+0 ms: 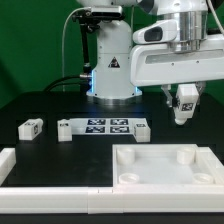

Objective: Assemble one leg

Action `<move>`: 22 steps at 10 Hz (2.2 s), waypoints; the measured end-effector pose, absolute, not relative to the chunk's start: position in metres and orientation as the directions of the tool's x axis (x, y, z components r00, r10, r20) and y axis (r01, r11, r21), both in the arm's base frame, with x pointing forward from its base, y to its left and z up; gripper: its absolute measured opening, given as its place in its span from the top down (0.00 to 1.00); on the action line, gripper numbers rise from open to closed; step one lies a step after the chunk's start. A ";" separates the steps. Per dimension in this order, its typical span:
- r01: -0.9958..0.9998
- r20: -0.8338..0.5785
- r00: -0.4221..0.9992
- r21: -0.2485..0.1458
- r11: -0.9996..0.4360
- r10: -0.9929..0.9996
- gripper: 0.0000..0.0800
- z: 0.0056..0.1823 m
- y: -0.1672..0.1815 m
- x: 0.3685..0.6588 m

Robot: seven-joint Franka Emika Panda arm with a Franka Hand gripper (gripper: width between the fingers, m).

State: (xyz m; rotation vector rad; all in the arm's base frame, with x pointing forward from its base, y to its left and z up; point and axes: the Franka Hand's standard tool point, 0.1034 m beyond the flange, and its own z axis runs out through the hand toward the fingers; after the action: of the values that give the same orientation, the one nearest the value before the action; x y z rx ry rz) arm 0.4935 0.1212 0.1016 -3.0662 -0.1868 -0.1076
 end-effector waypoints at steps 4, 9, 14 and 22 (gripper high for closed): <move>0.146 0.136 0.981 -0.079 -0.986 0.135 0.64 0.103 0.129 0.567; 0.165 0.285 0.949 -0.072 -0.984 0.139 0.64 0.106 0.129 0.578; 0.224 0.358 0.914 -0.058 -0.973 0.189 0.64 0.098 0.139 0.600; 0.296 0.386 0.883 -0.016 -0.955 0.267 0.64 0.067 0.121 0.622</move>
Offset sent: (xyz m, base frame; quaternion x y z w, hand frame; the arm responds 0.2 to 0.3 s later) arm 0.0638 0.0057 0.0040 0.0248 0.0274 0.0137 0.9992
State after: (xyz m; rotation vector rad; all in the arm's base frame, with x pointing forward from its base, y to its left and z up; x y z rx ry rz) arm 0.6220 0.1209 0.0670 -2.9761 -0.4457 -0.5933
